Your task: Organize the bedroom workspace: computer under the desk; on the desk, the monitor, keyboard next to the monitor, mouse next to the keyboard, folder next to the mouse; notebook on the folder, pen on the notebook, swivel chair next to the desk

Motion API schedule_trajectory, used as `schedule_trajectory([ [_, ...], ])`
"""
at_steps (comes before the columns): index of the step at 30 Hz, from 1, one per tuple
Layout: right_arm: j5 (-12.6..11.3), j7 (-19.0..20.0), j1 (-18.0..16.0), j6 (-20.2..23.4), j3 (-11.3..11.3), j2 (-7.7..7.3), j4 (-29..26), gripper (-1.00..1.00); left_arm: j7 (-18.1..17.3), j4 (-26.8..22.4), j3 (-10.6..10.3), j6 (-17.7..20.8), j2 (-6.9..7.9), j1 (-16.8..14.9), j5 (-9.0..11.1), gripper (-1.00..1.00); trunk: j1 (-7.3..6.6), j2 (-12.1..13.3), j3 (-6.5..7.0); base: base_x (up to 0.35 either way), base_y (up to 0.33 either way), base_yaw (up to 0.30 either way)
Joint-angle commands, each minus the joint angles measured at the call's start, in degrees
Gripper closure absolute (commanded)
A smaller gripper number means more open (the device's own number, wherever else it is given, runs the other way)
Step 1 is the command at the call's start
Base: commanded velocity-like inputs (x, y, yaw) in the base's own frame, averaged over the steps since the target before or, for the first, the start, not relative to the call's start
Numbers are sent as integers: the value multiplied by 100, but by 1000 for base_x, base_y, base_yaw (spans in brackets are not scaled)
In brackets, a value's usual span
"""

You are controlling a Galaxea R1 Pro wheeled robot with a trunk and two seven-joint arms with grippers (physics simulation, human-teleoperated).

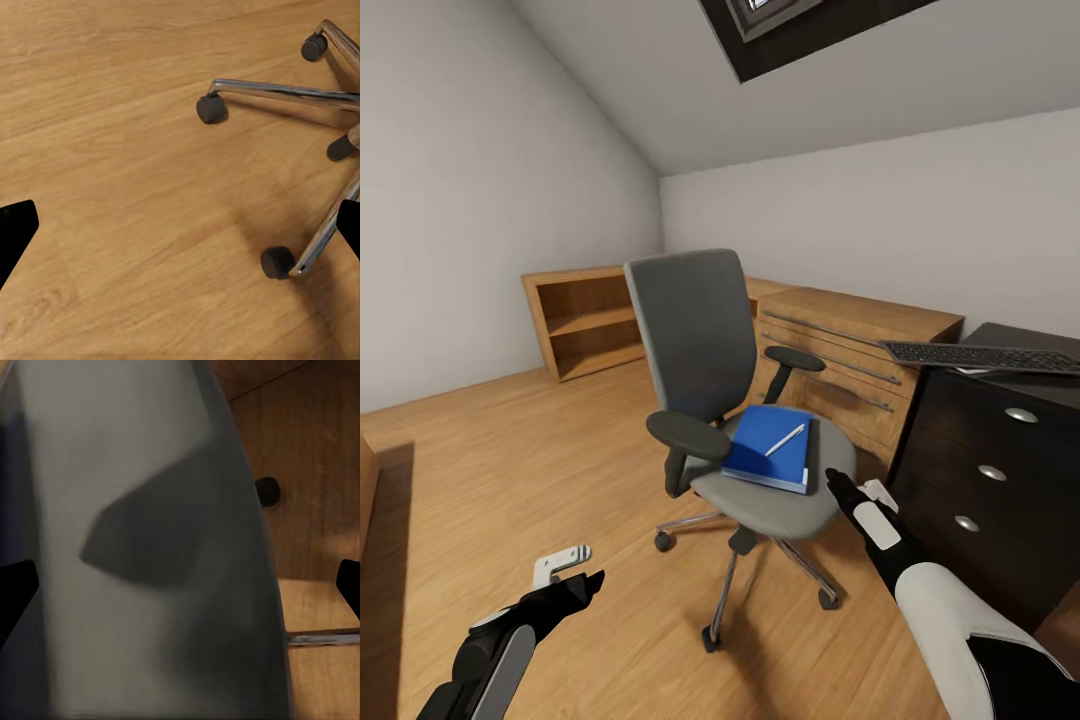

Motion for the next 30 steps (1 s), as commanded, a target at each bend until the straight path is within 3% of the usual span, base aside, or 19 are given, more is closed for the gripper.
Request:
schedule_trajectory([
  [1, -79, -37, 4, 22, 9, 2, 1, -100, 47, -8, -2, 21, 1, -3, 61, -100, -1, -2, -7, -12, 0, 0],
  [7, -79, -41, 4, 22, 8, 2, 1, -100, 47, -8, -1, 21, -1, -3, 61, -100, -1, -2, -7, -5, 0, 0],
  [18, -79, -45, 4, 25, 8, -7, 1, -100, 47, -8, -9, 21, -1, -3, 63, -100, -1, -2, -7, -228, 0, 0],
  [30, -79, 38, 4, 24, 13, -1, 1, -100, 47, -8, -7, 21, -1, -3, 67, -100, -1, -2, -7, -19, 0, 0],
])
